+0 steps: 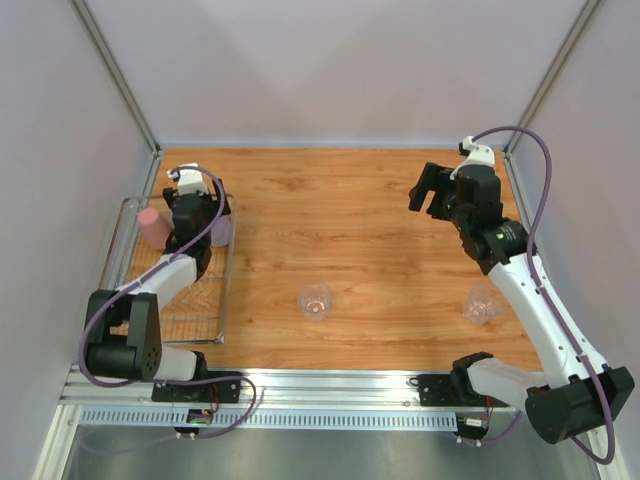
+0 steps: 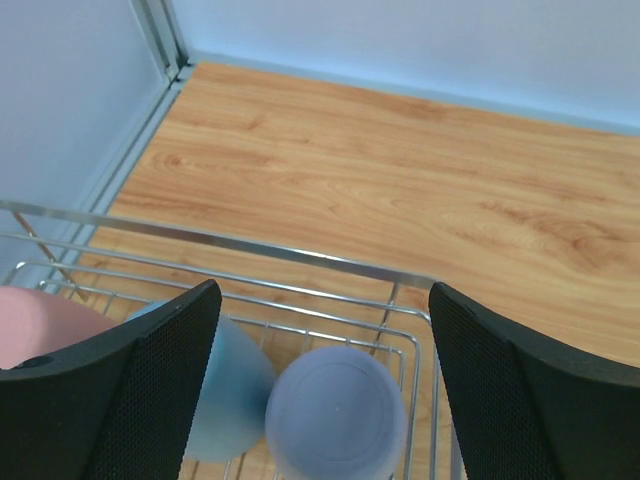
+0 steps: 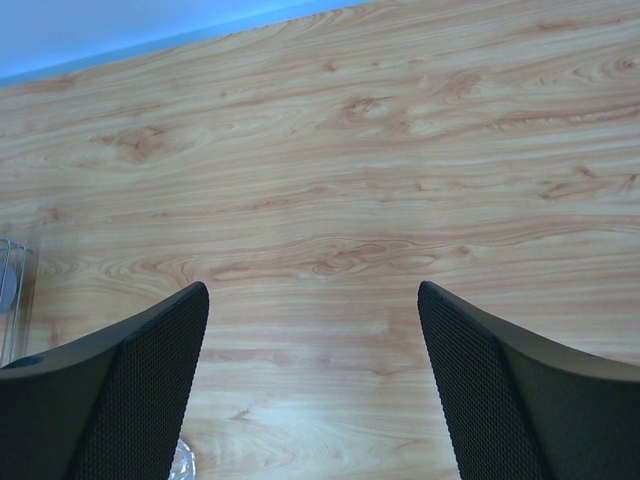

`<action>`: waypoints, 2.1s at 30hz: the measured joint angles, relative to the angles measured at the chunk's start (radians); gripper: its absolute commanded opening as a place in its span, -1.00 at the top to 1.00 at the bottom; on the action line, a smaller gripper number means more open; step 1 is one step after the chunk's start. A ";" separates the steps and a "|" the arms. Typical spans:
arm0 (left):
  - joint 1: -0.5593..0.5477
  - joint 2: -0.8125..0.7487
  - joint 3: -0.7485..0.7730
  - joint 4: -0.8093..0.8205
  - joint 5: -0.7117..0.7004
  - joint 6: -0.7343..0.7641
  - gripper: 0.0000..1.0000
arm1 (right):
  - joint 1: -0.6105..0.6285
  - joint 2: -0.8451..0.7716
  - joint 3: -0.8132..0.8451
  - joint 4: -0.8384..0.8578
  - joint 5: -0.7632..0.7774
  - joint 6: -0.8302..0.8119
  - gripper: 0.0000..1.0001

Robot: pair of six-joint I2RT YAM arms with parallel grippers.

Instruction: Load the cups into the dish rack

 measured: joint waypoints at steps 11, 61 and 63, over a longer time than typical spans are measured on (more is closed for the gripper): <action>0.000 -0.278 0.209 -0.369 0.069 -0.003 -0.98 | 0.148 0.039 -0.004 -0.016 -0.136 0.016 -0.70; -0.002 -0.840 0.398 -1.359 0.462 -0.929 -1.00 | 0.605 0.078 -0.071 0.222 0.134 0.212 0.99; -0.005 -0.842 0.375 -1.320 0.442 -1.098 -1.00 | 0.604 0.043 -0.047 0.304 0.134 0.179 0.99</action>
